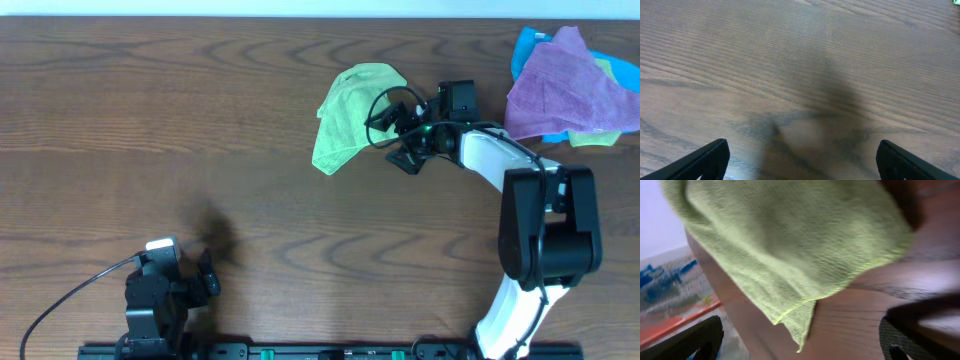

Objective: Fold the cloth

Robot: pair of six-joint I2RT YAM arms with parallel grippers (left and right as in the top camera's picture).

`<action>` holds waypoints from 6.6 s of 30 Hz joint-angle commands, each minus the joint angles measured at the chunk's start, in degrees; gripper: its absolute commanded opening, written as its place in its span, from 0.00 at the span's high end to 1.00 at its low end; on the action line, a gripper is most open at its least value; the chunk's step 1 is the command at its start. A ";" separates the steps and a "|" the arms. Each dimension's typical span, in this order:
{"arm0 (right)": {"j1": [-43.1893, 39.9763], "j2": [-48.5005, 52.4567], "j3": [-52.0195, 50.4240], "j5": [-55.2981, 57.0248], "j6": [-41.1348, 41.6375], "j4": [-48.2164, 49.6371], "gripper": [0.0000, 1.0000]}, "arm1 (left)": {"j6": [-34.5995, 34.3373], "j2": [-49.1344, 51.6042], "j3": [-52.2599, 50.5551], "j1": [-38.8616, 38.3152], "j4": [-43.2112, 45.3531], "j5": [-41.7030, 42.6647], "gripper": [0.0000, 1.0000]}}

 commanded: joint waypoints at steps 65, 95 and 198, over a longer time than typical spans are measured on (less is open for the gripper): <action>1.09 -1.27 -9.29 16.41 10.49 19.39 0.43 | 1.44 -0.33 -1.75 -0.33 -2.19 -0.42 0.05; -1.88 -0.02 -9.27 16.63 1.49 23.89 0.99 | 1.44 -0.33 -1.75 -0.33 -2.19 -0.42 0.05; 5.27 -27.45 2.82 57.27 -34.40 -29.03 0.99 | 1.44 -0.33 -1.75 -0.33 -2.19 -0.42 0.05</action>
